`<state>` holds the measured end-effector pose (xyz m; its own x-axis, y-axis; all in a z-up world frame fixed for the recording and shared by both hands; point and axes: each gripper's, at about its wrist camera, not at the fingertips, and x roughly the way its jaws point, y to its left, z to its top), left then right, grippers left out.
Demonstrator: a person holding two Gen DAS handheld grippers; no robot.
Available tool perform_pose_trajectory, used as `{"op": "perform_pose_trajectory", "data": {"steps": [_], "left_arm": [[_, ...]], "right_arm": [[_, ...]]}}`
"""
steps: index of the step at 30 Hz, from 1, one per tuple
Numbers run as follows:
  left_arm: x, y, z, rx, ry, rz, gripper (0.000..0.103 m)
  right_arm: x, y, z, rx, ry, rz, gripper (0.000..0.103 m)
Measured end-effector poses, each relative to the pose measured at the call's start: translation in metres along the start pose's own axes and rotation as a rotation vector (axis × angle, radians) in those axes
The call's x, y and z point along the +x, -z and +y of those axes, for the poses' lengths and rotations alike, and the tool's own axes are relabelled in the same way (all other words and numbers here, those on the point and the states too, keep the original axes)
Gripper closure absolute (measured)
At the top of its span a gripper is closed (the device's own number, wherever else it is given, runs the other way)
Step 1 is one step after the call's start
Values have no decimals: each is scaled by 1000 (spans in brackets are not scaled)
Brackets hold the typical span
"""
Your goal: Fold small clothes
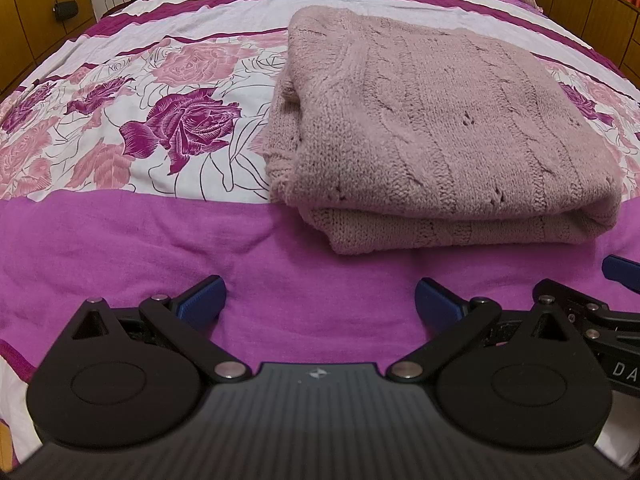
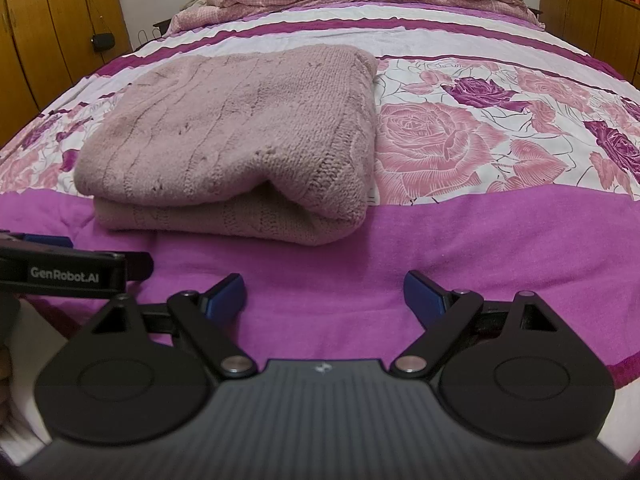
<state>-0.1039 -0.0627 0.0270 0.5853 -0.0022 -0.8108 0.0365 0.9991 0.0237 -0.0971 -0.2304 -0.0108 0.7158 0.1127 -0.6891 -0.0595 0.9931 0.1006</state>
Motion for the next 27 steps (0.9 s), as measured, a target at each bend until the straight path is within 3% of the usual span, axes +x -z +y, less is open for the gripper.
{"op": "perform_pose_trajectory", "data": {"steps": [27], "left_arm": [[0, 1, 0, 1, -1, 0, 0]], "right_arm": [[1, 0, 2, -11, 7, 4, 14]]}}
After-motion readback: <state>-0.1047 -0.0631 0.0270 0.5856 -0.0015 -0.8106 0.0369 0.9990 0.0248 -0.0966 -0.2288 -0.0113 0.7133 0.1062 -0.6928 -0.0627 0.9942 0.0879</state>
